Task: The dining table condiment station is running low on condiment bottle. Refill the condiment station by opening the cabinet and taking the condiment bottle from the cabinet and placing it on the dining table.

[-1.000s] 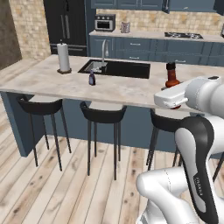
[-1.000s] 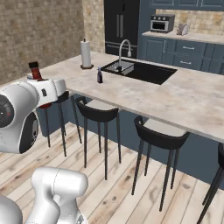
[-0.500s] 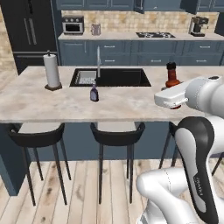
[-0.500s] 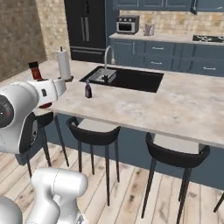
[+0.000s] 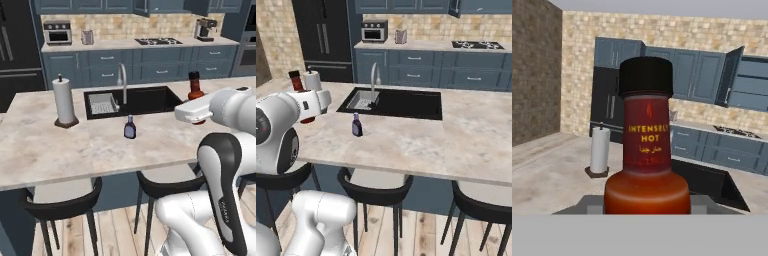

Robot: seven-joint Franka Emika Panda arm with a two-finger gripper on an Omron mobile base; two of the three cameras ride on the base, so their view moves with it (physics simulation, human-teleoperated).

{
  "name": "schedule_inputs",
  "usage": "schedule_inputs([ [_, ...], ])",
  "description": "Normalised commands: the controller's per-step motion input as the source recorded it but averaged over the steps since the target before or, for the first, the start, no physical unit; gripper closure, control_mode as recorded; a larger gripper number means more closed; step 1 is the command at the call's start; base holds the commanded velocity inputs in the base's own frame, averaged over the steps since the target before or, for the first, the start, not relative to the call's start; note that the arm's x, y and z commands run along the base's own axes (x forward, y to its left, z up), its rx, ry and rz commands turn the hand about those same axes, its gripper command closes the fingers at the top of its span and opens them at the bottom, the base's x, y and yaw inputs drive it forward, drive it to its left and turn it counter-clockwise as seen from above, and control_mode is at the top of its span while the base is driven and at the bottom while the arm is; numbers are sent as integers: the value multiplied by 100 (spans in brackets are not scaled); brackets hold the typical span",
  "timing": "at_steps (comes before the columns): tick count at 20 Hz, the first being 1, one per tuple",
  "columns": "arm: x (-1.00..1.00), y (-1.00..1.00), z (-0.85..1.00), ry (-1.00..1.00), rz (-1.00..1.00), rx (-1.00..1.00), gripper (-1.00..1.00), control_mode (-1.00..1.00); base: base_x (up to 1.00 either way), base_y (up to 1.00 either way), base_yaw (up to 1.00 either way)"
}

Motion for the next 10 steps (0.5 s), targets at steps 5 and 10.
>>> schedule_inputs([
  [5, 0, 0, 0, 0, 0, 0, 100, 100, 39, 3, -13],
  [10, 14, -6, -8, 0, 0, 0, 100, -100, 34, -12, 0],
])
